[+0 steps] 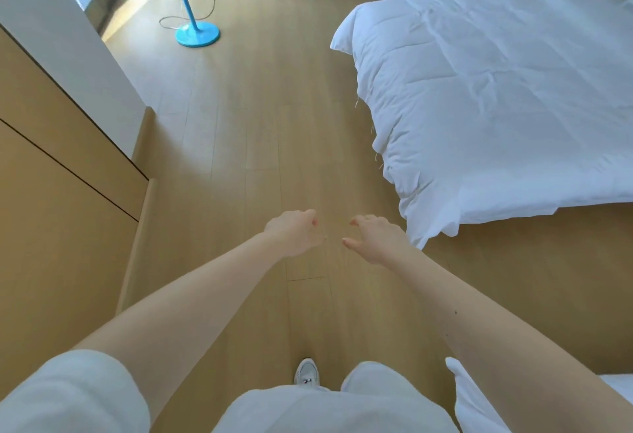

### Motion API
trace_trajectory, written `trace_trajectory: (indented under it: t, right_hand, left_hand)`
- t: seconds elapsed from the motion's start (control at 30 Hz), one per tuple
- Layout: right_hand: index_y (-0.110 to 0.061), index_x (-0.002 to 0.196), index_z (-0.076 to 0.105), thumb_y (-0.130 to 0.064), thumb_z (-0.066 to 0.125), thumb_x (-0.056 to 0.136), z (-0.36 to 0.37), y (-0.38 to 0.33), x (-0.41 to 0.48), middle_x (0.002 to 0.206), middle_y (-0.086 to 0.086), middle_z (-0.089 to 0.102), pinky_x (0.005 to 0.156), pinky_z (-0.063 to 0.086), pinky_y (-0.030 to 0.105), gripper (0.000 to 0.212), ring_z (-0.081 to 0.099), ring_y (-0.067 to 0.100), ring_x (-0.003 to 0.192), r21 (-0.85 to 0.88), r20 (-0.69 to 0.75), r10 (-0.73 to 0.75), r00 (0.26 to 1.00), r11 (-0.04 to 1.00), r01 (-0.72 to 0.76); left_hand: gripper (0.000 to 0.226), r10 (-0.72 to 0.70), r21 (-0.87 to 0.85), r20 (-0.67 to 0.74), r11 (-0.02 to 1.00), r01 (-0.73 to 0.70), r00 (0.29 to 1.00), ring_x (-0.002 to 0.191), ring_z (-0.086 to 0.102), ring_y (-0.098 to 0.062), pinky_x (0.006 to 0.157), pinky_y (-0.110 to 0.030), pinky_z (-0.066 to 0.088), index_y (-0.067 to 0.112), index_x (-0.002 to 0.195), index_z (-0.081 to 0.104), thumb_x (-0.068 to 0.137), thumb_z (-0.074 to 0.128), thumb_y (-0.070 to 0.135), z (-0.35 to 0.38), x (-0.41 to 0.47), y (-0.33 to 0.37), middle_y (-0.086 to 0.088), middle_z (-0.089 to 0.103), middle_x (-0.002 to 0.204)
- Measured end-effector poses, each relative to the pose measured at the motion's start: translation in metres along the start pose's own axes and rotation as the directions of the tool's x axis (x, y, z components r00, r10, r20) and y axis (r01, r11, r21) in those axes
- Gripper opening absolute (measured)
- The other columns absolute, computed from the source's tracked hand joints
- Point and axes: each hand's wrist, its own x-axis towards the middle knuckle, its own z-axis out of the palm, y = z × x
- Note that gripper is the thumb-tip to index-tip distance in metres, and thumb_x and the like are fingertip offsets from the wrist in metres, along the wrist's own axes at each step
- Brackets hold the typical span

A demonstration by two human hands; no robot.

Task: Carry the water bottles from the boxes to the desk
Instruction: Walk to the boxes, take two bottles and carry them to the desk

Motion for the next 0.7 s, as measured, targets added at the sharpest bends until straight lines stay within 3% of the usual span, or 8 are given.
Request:
trace_trajectory:
  t: [0.37, 0.7]
  right_hand:
    - [-0.018, 0.144, 0.037, -0.048, 0.041, 0.099, -0.054, 0.019, 0.131, 0.143, 0.005, 0.044, 0.098, 0.041, 0.038, 0.054, 0.040, 0.024, 0.131, -0.009, 0.029, -0.061, 0.998, 0.998, 0.062]
    - [-0.018, 0.145, 0.035, -0.049, 0.040, 0.099, -0.149, 0.063, 0.261, 0.145, 0.004, 0.042, 0.099, 0.039, 0.038, 0.055, 0.039, 0.023, 0.132, 0.041, -0.009, -0.121, 0.993, 0.992, 0.122]
  left_hand:
    - [0.047, -0.104, 0.045, 0.027, 0.994, 0.102, 0.994, 0.117, 0.052, -0.024, 0.092, -0.037, 0.047, 0.021, 0.132, 0.046, 0.094, 0.051, 0.049, -0.058, 0.104, -0.017, -0.001, 0.054, 0.131]
    - [0.049, -0.153, 0.112, 0.020, 0.982, 0.150, 0.988, 0.115, 0.055, -0.024, 0.092, -0.038, 0.047, 0.020, 0.134, 0.046, 0.093, 0.053, 0.047, -0.158, 0.224, 0.026, -0.002, 0.052, 0.134]
